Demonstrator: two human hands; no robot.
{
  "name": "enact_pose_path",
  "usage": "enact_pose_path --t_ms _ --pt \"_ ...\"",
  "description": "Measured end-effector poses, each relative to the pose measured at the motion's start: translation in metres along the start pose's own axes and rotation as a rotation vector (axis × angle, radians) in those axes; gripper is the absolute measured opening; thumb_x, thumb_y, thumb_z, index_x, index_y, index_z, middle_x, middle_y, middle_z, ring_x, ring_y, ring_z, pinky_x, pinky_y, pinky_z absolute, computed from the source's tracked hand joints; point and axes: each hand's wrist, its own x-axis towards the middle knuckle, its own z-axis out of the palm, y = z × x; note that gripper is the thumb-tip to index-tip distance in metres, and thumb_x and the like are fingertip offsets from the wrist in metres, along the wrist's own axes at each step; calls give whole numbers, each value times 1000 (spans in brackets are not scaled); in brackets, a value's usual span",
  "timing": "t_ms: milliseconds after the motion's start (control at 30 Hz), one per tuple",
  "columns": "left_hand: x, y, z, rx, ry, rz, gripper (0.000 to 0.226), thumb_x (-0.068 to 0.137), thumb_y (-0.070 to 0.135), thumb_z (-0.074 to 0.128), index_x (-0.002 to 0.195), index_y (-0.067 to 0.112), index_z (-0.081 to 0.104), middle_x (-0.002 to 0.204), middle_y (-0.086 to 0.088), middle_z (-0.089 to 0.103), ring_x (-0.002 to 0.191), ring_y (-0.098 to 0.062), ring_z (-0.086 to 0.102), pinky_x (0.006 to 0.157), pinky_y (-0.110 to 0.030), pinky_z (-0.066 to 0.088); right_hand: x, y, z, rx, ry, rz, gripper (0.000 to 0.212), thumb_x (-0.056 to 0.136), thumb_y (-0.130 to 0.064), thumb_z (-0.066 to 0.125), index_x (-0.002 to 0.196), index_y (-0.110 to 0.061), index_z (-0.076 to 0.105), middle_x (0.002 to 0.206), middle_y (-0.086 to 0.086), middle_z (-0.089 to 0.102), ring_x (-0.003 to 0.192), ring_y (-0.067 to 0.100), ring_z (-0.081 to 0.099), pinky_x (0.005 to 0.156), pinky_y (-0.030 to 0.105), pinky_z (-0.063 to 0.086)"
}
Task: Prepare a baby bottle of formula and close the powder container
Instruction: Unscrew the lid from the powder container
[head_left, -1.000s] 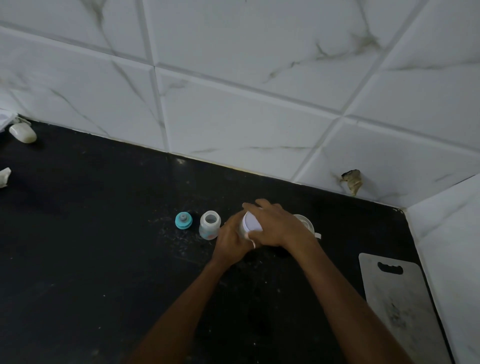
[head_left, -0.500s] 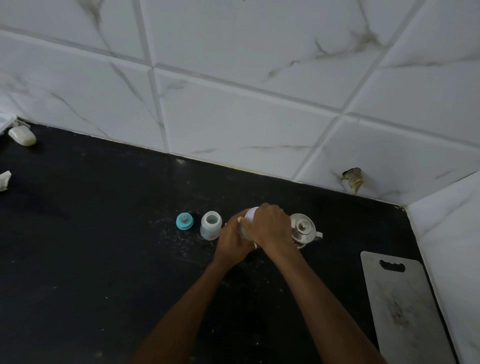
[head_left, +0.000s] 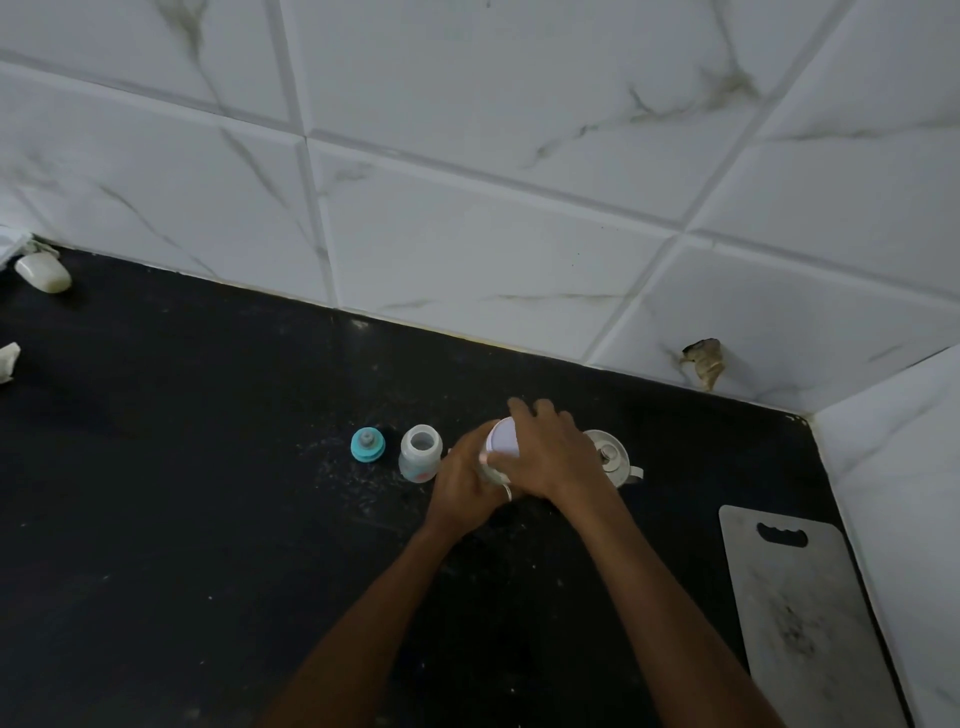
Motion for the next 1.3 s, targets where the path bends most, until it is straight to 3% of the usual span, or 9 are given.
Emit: enact_pose_path --t_ms 100,200,300,400,600,733,900,1067,1300 --pt "2 1 1 51 -14 -36 61 81 26 86 136 17 61 133 3 68 125 -9 63 107 -36 51 -1 -14 5 -14 182 172 84 89 -76 49 138 -7 49 130 17 60 113 30 62 86 37 50" --pt "5 2 3 191 -39 -62 41 89 26 79 127 18 65 123 5 71 118 -7 64 100 -20 47 0 -21 11 50 187 192 78 90 -74 52 127 -6 58 121 14 67 109 28 65 84 35 49" --pt "5 5 2 108 -10 3 43 88 28 77 128 18 66 122 23 65 121 1 62 99 -9 45 1 -23 12 -1 162 150 71 92 -64 58 133 -7 54 126 15 64 111 28 64 88 36 50" --pt "3 3 0 63 -5 16 54 87 18 82 137 14 62 137 3 67 130 -10 61 110 -30 48 -1 -17 10 -59 141 84 70 92 -59 59 141 -11 45 132 16 56 114 32 62 88 38 49" --pt "-2 5 -2 -14 5 15 64 81 24 85 139 28 58 140 9 64 131 -4 59 109 -26 47 -7 4 9 94 27 -103 81 86 -30 72 156 -28 30 154 5 35 133 33 42 97 45 47" --pt "2 5 -3 80 -15 -49 72 81 9 79 145 29 54 140 3 64 128 -17 62 106 -28 49 -19 14 16 238 88 -127 84 84 -17 70 157 -31 31 160 -1 29 141 28 32 106 45 45" --pt "3 1 -1 74 -22 -24 61 83 10 81 139 22 60 134 2 68 123 -15 64 106 -36 52 -50 23 45 379 300 -21 80 89 -32 69 158 -28 27 159 1 30 143 25 31 112 42 41" --pt "-1 8 -2 15 -15 23 70 69 47 92 131 43 59 125 27 66 119 5 62 96 -10 47 -89 28 100 508 445 149 82 90 -48 65 159 -28 23 157 2 29 138 20 35 103 38 49" --pt "1 10 -3 72 -37 0 75 58 54 94 123 54 56 123 22 66 116 7 61 99 -18 48 -102 33 152 393 276 302 80 94 -58 49 160 -24 20 155 8 35 133 26 40 105 37 41"
